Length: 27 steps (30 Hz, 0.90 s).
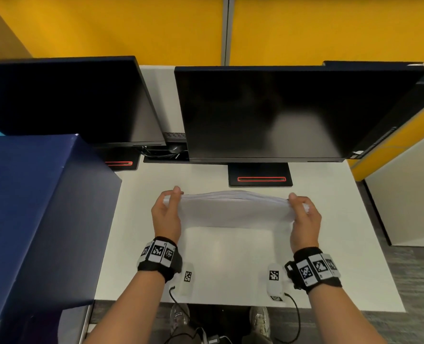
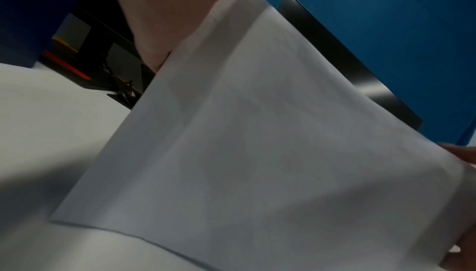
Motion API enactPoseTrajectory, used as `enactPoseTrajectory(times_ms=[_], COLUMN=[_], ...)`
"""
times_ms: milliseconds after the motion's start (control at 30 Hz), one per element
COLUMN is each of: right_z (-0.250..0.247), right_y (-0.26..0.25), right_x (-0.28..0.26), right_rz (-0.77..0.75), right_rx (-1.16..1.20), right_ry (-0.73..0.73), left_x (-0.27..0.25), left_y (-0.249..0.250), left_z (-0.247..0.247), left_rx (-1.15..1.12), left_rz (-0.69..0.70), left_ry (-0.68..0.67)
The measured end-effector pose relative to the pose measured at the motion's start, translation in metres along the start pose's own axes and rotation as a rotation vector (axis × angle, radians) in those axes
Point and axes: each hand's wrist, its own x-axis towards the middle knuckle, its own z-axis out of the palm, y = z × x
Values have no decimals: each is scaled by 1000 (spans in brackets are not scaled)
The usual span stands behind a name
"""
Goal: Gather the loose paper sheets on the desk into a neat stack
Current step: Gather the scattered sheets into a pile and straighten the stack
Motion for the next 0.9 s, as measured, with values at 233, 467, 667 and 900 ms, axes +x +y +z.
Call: enactPoseTrajectory(times_ms=[233, 467, 667, 900], right_z=[-21, -13, -24, -19], right_y=[3, 2, -4, -13], right_x=[6, 8, 11, 9], right_rz=[-62, -63, -91, -97], right_rx=[-92, -304, -295, -255], right_ry=[-222, -187, -238, -159], left_x=[12, 21, 25, 21], left_y=[-18, -21, -8, 6], left_z=[-25, -21, -23, -16], left_rx=[191, 276, 294, 314], left_rz=[80, 20, 108, 162], left_ry=[-239, -191, -295, -243])
